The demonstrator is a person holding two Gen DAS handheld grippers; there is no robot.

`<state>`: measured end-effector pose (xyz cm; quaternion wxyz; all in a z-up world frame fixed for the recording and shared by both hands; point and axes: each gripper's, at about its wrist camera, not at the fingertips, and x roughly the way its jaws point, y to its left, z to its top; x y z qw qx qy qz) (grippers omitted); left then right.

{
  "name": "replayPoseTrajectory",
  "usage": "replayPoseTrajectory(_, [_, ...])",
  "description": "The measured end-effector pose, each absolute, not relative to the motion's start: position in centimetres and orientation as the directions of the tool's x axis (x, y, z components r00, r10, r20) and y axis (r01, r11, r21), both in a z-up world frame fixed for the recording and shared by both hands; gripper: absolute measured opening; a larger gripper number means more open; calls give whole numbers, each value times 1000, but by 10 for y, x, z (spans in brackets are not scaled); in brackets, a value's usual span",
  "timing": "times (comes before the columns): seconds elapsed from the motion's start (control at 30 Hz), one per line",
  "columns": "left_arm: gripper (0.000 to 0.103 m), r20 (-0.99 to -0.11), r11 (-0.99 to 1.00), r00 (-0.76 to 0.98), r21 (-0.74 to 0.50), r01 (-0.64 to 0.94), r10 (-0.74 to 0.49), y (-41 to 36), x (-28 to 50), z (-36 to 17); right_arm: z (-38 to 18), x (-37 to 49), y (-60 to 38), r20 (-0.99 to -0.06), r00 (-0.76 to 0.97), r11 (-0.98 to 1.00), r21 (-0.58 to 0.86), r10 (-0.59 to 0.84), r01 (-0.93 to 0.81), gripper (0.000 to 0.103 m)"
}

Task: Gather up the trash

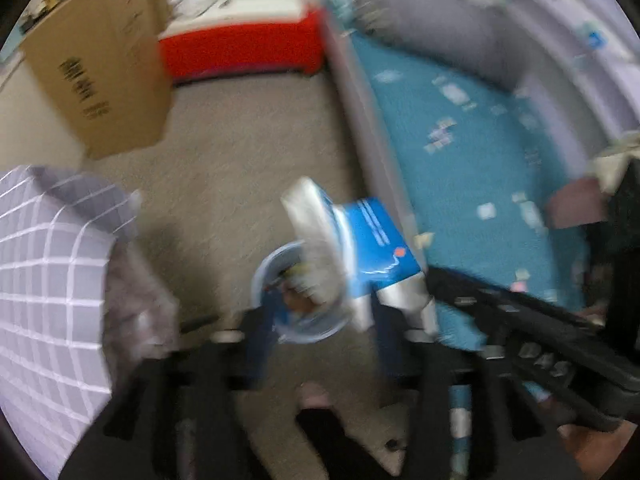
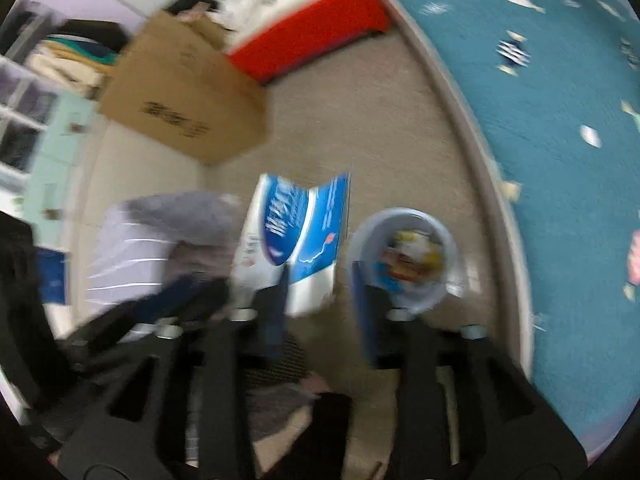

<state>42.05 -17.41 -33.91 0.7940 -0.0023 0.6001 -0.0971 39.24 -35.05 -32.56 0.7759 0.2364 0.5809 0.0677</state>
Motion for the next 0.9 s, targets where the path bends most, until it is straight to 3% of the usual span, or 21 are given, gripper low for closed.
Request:
replayPoseTrajectory(0.33, [70,-957,993,266,-118,19,-118,-139,401,-327,-309,372,-355,-879,300,908,411,371,81,49])
replayPoseTrajectory(0.53, [75,-929,999,369,-39,-7,-33,-122,372,-262,-261,363,-324,-850,352,913,406,392,-37,50])
replayPoseTrajectory(0.9, [81,-815,995,578,-19,-101,43,-71,299,-140,-154,312,-276,-767,501,915,349,402,-200,62])
